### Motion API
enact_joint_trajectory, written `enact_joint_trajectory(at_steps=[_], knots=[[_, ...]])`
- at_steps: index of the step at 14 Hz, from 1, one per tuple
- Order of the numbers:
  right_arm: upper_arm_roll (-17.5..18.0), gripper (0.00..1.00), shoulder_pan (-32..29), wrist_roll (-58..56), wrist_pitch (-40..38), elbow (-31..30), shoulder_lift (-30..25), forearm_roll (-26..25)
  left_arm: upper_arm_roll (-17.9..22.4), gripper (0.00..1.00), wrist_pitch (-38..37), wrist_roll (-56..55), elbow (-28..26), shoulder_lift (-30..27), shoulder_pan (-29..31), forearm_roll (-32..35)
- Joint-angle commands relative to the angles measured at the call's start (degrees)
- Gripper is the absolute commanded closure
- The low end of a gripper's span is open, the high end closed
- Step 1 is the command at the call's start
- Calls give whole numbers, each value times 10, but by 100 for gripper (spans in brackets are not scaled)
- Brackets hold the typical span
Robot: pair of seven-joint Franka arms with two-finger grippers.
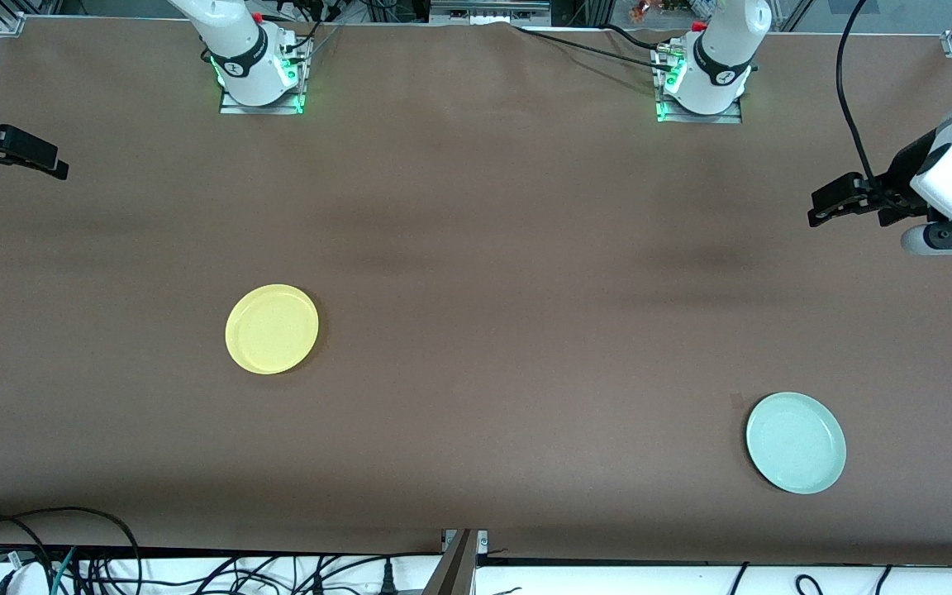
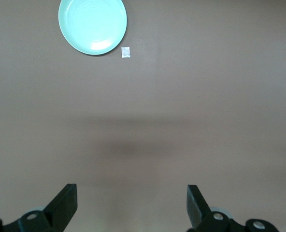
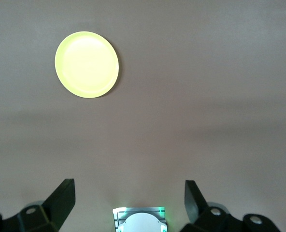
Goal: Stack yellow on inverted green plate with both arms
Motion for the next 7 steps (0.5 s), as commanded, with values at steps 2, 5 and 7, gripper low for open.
enact_joint_trajectory(at_steps=[2,5,7], knots=[[-1,0,1,2,-12,6,-5,-2,0,0,4,0,-10,-5,2,9],[-2,0,0,2,-13,6,-5,-2,-2,0,46,1,-10,2,2,62],[-2,0,1,2,-13,6,-5,-2,0,0,53,6,-8,9,4,75]])
